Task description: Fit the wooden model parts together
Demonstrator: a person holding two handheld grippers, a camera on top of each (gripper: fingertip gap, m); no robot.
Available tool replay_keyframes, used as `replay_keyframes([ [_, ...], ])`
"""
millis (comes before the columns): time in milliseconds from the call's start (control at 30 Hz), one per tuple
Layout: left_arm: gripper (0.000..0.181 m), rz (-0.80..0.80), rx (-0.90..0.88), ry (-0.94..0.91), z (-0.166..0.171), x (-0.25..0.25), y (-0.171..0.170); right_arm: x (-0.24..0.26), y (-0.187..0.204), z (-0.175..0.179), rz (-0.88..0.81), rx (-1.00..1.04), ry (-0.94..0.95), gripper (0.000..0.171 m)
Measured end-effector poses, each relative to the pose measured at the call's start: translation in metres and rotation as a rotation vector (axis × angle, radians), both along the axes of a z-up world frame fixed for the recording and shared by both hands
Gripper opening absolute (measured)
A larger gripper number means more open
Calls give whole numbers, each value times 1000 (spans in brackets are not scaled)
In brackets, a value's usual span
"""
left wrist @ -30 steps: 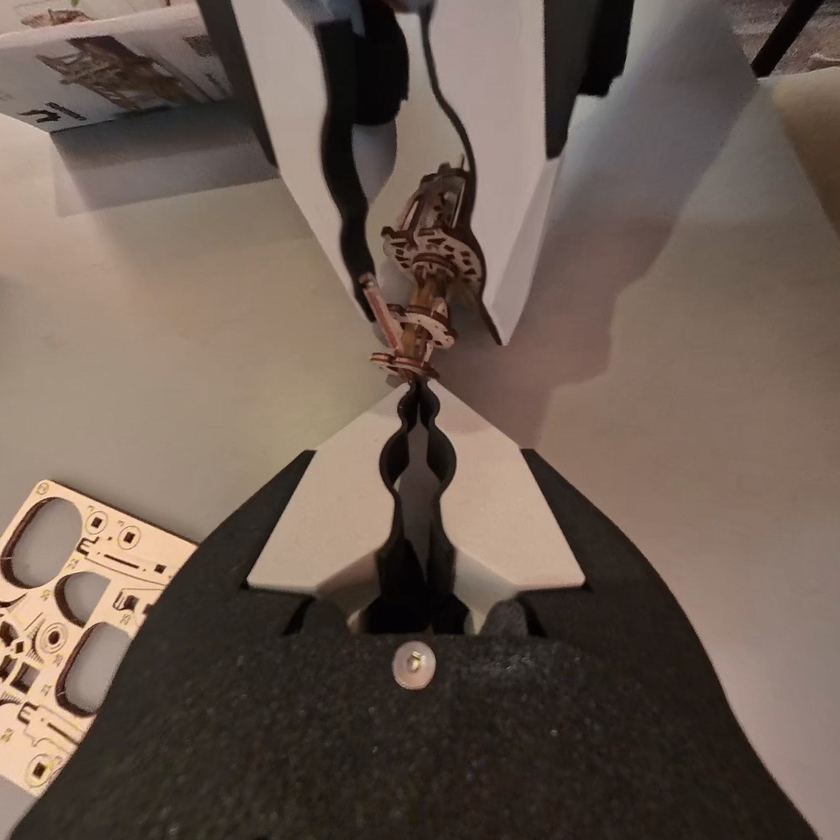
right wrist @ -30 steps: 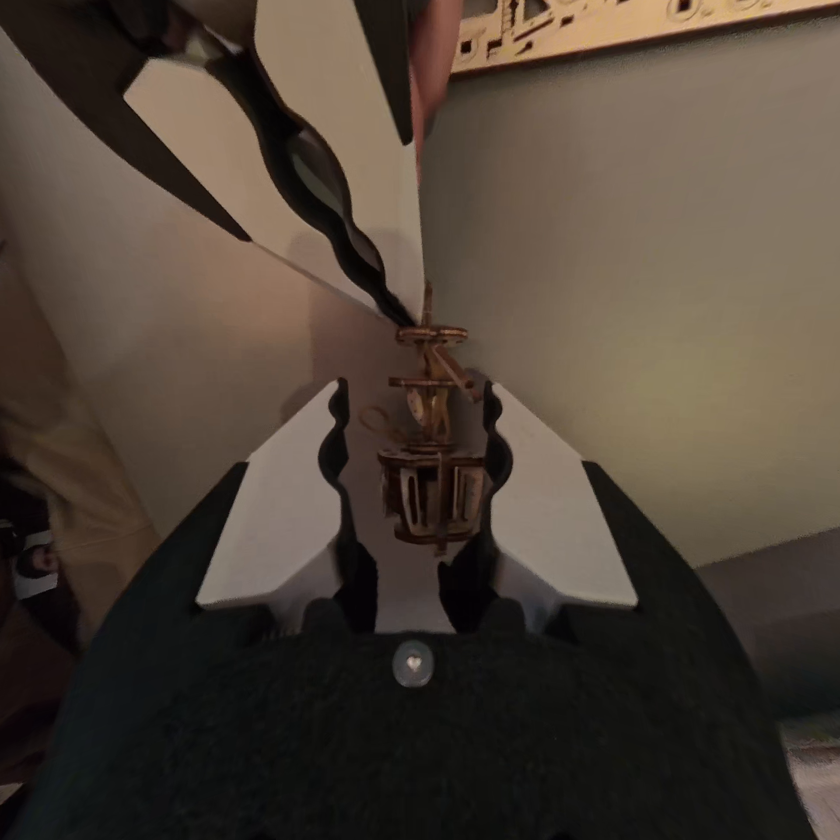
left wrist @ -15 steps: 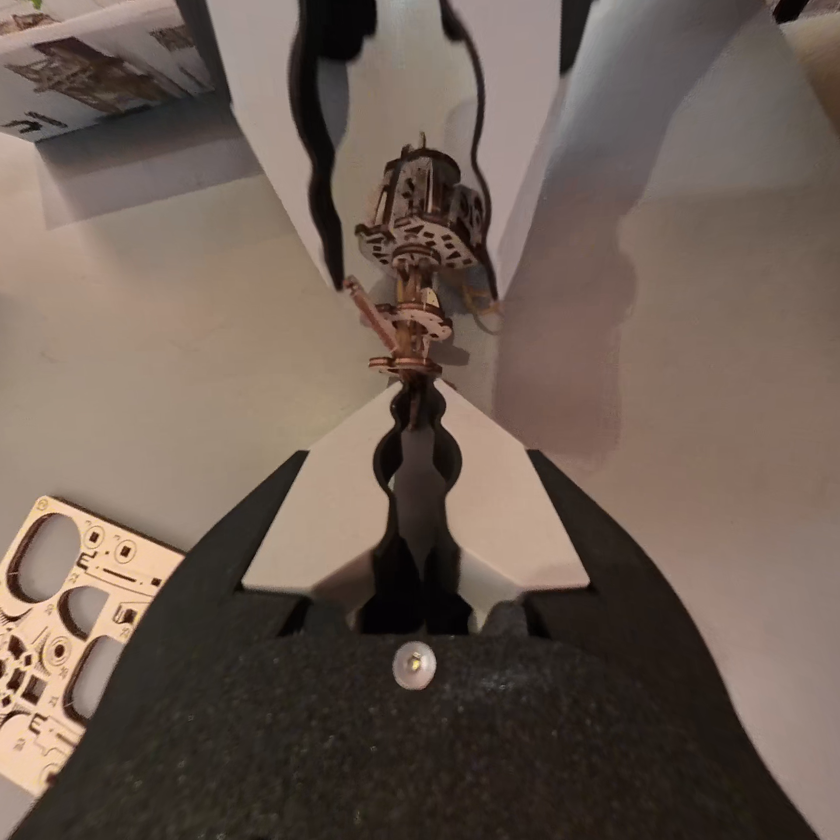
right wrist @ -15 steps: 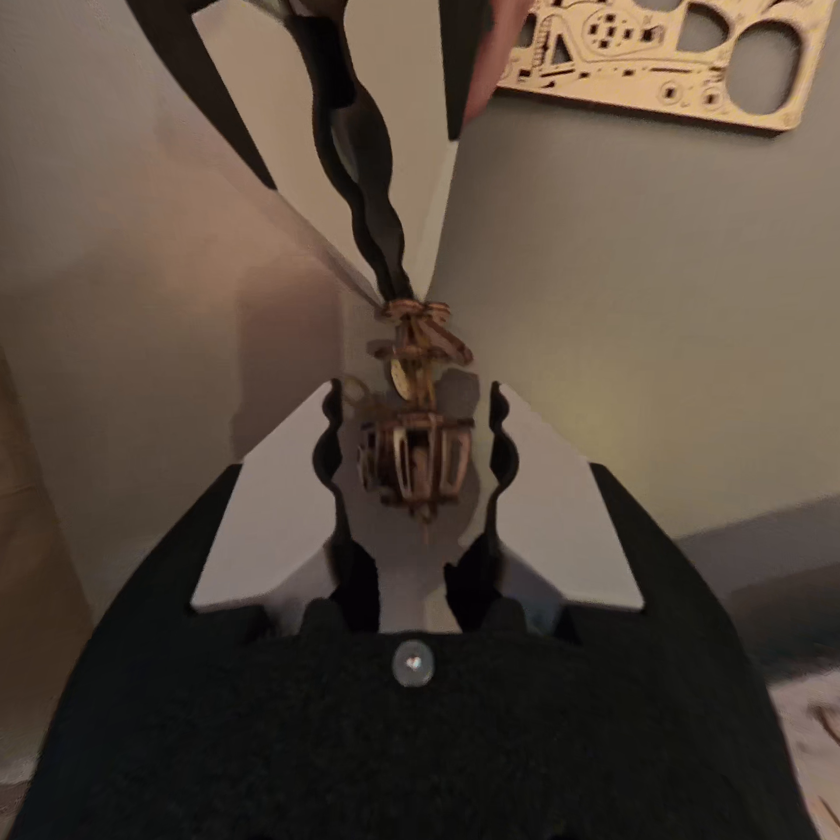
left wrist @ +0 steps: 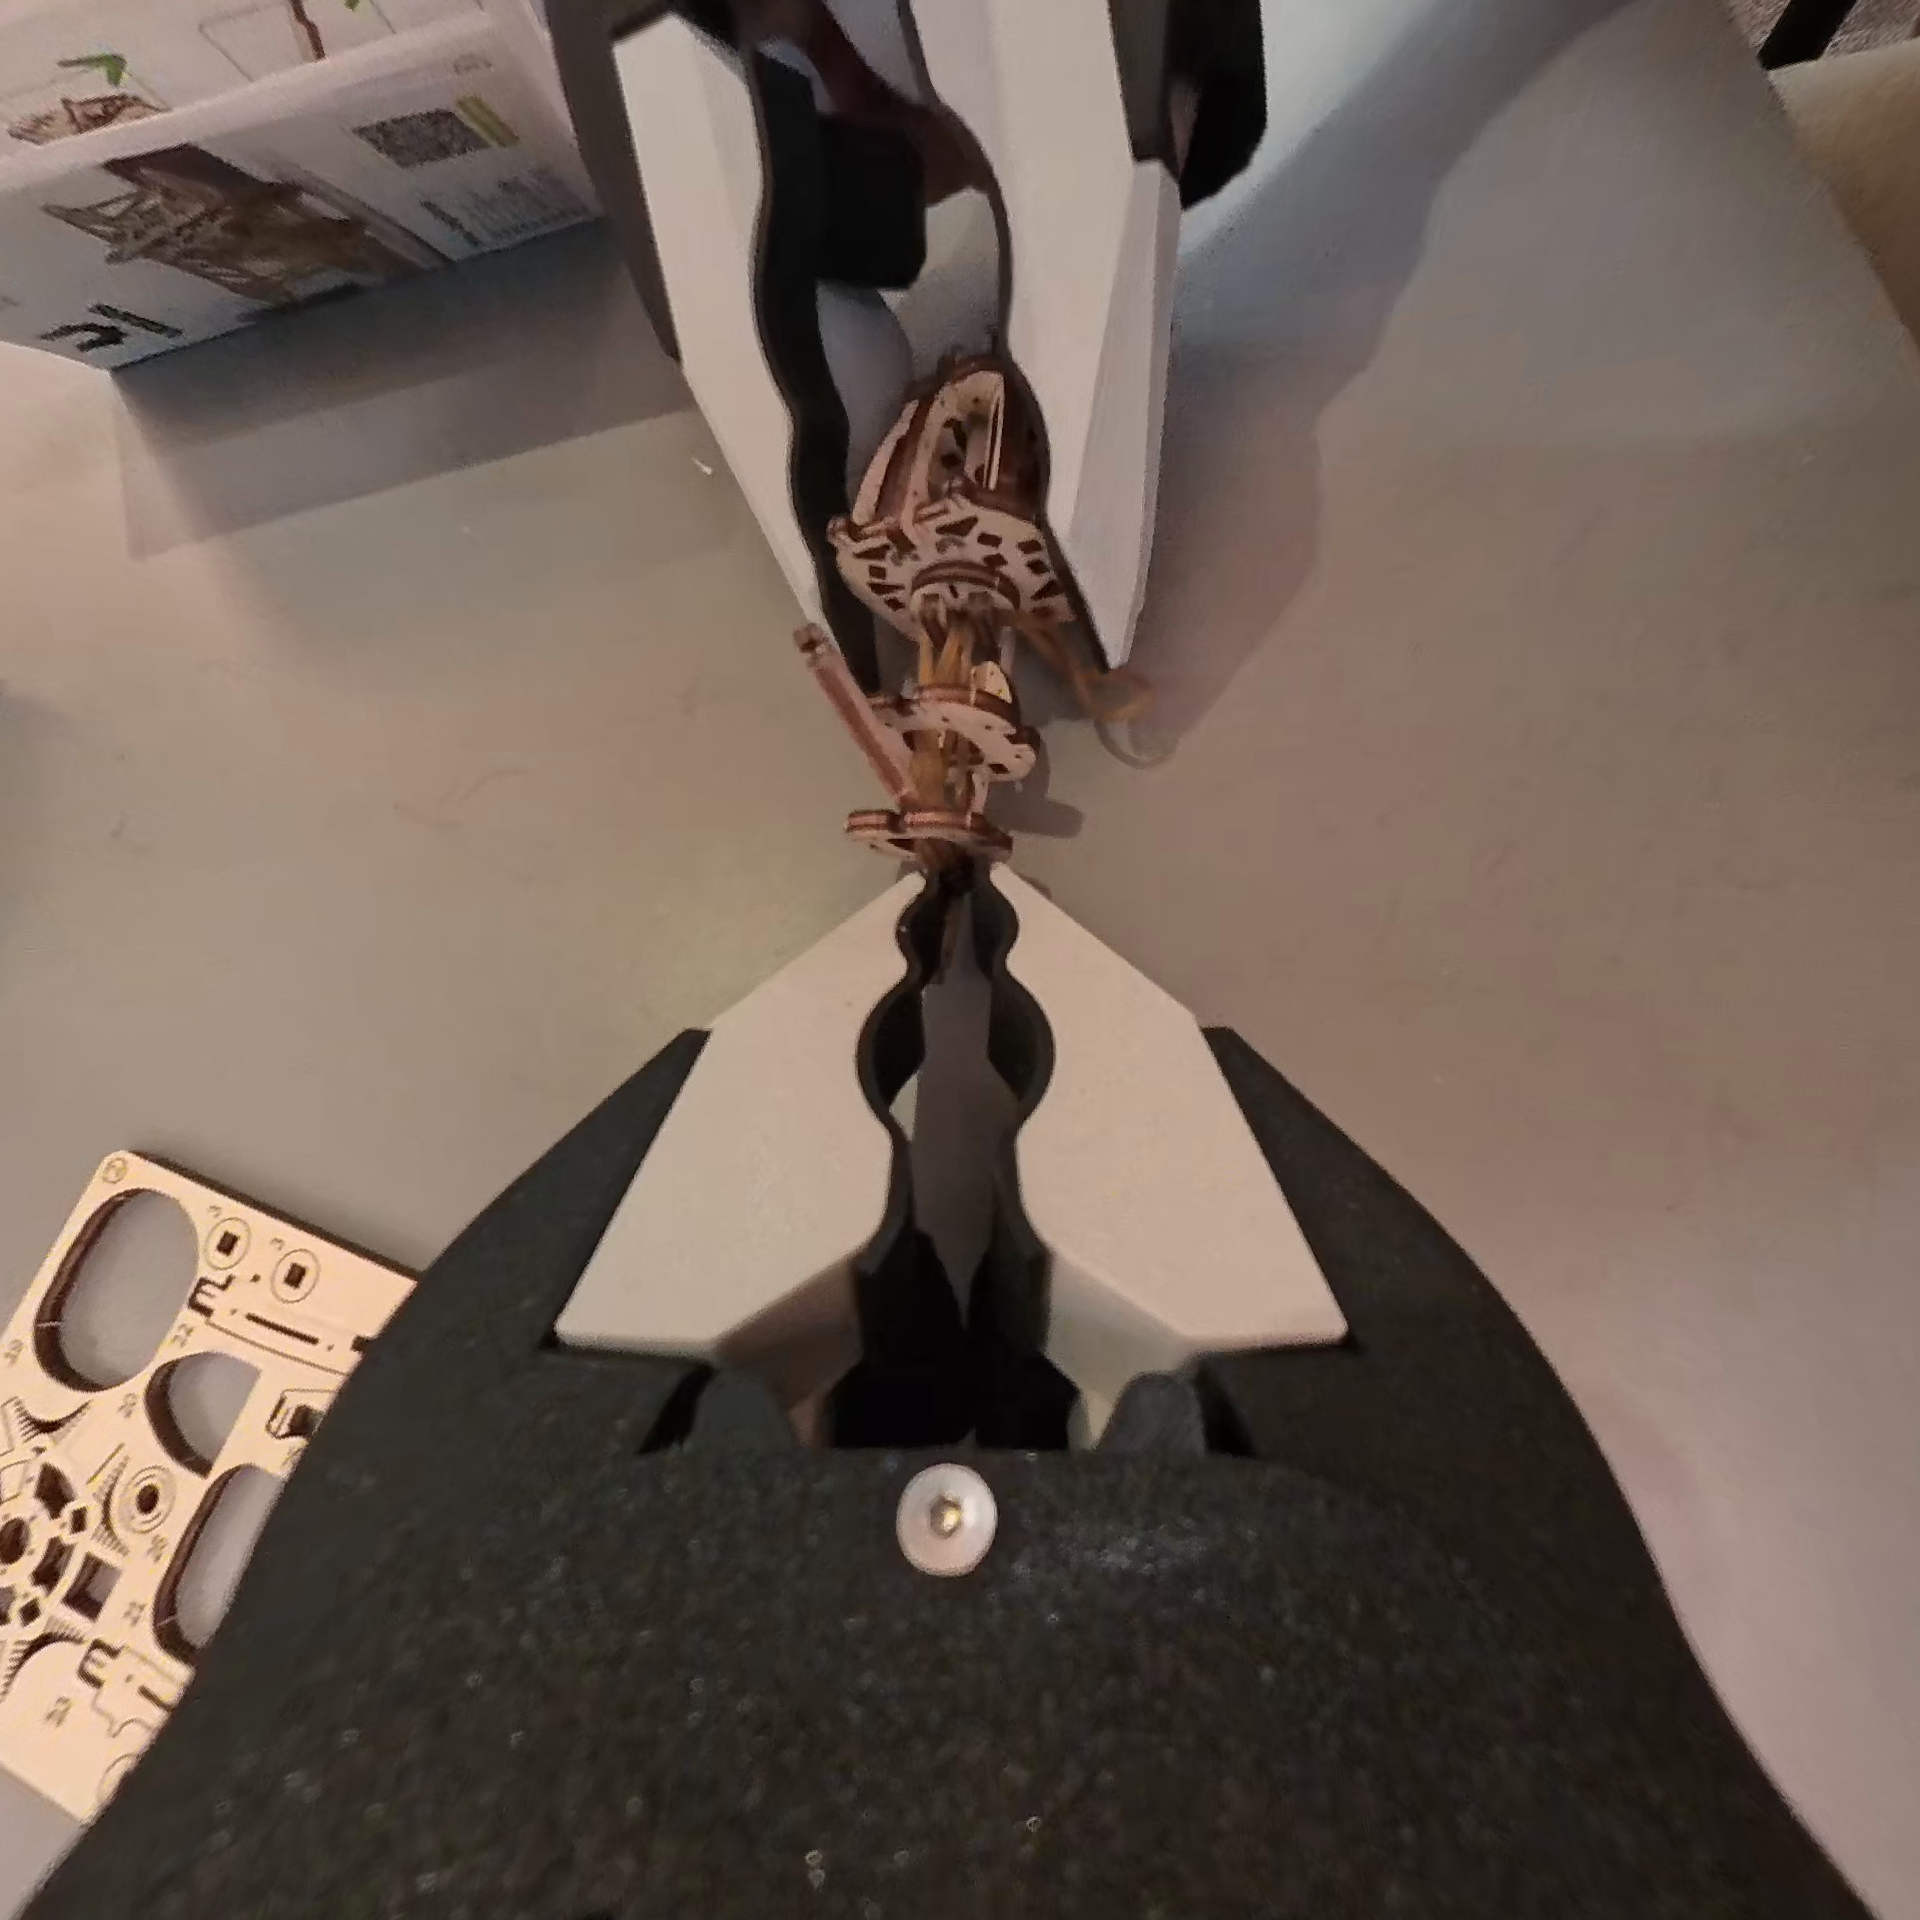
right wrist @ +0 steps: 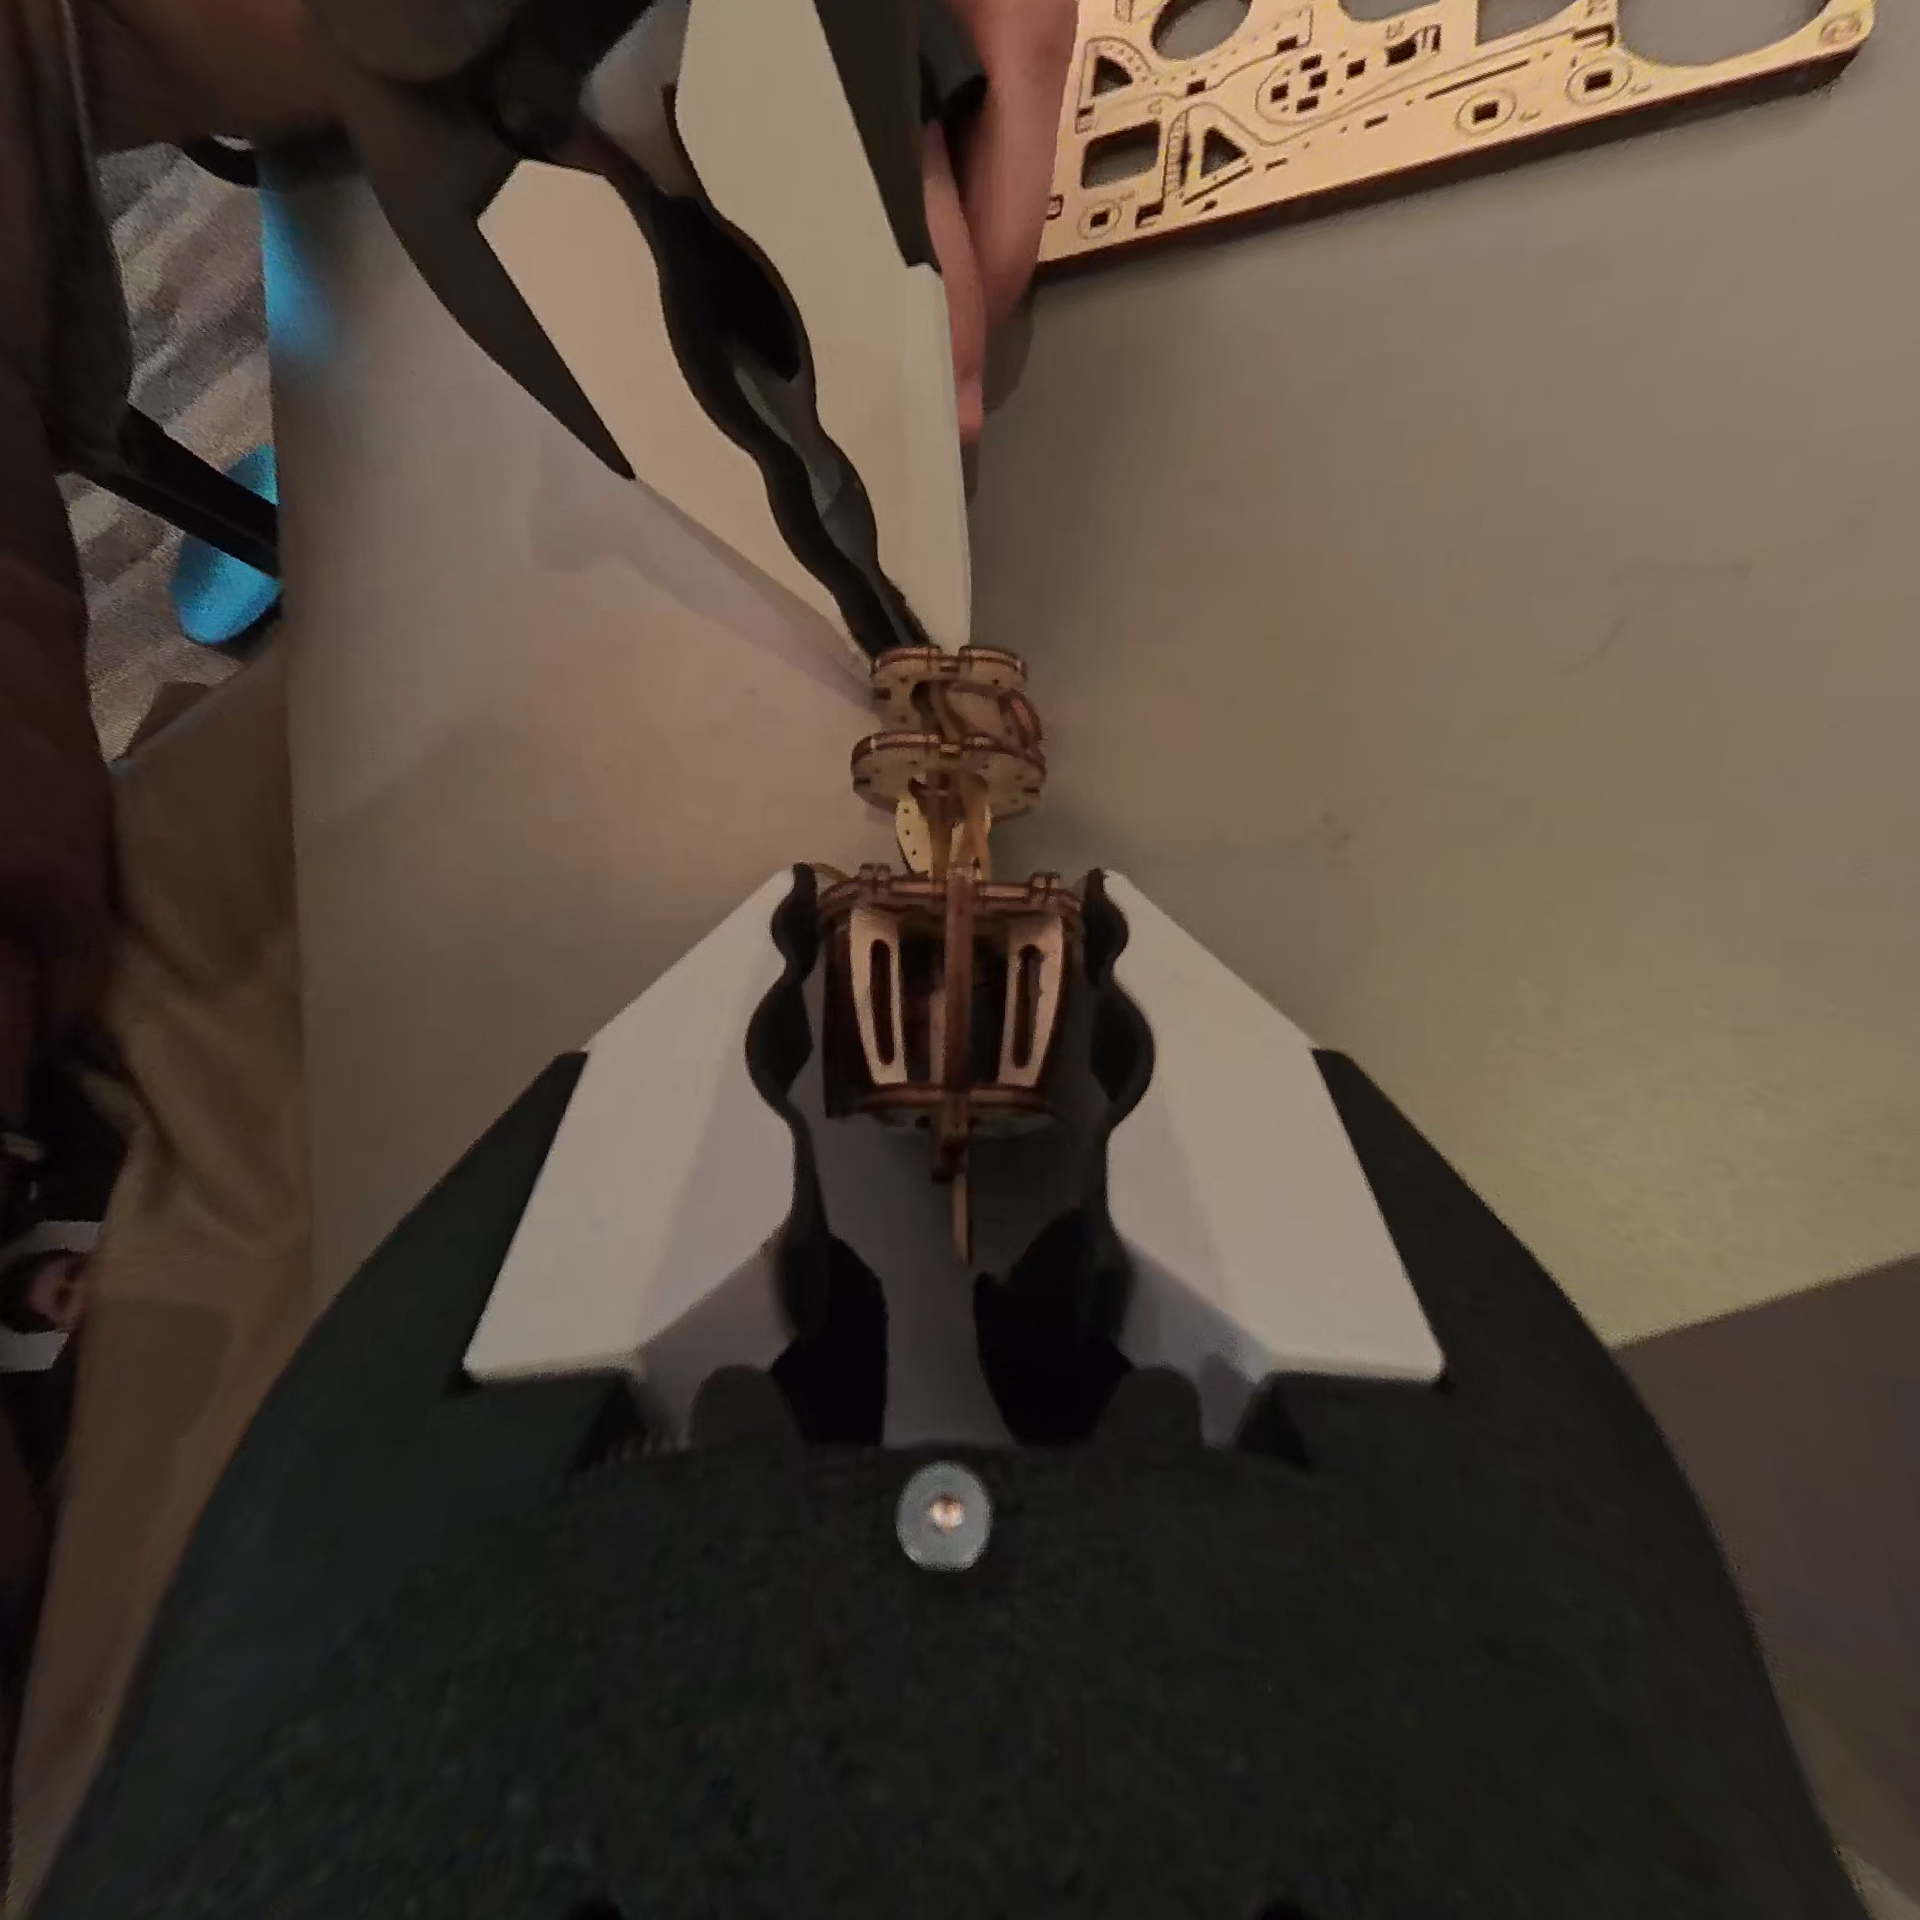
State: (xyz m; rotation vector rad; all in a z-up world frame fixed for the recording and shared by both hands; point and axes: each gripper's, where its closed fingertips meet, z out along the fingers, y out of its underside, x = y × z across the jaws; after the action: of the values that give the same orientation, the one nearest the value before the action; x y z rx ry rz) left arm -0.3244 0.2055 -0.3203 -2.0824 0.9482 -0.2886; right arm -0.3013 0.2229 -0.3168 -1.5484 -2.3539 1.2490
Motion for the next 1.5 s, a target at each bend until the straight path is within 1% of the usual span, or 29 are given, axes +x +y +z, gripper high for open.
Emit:
replay_keyframes([
  [167, 2, -24, 3, -14, 4, 1, -3, 2, -3, 2, 12, -21, 36, 51],
  [400, 1, -38, -4, -60, 12, 0, -5, 3, -3, 6, 40, 63, 77, 51],
  [667, 1, -43, -12, -96, 17, 0, -5, 5, -3, 10, 32, -18, 79, 51],
  [867, 1, -39, 35, 1, 21, -4, -4, 4, 0, 12, 30, 21, 92, 51],
  [1100, 1, 16, 54, 20, 16, -1, 3, -2, 4, 14, -37, -22, 115, 50],
  [1233, 1, 8, 46, 6, 19, 1, 2, 2, 5, 4, -19, 3, 84, 51],
  [1267, 1, 10, 47, 15, 18, 0, 2, 0, 8, 6, -30, 12, 81, 54],
  [1333, 1, 11, 47, 24, 15, 1, 2, -7, 12, 17, -55, 25, 98, 71],
  [1400, 1, 14, 43, 14, 14, 3, 3, -13, 3, 25, -36, 36, 91, 72],
  [1500, 1, 18, 43, 15, 12, 4, 3, -22, -10, 14, 4, 134, 17, 70],
])
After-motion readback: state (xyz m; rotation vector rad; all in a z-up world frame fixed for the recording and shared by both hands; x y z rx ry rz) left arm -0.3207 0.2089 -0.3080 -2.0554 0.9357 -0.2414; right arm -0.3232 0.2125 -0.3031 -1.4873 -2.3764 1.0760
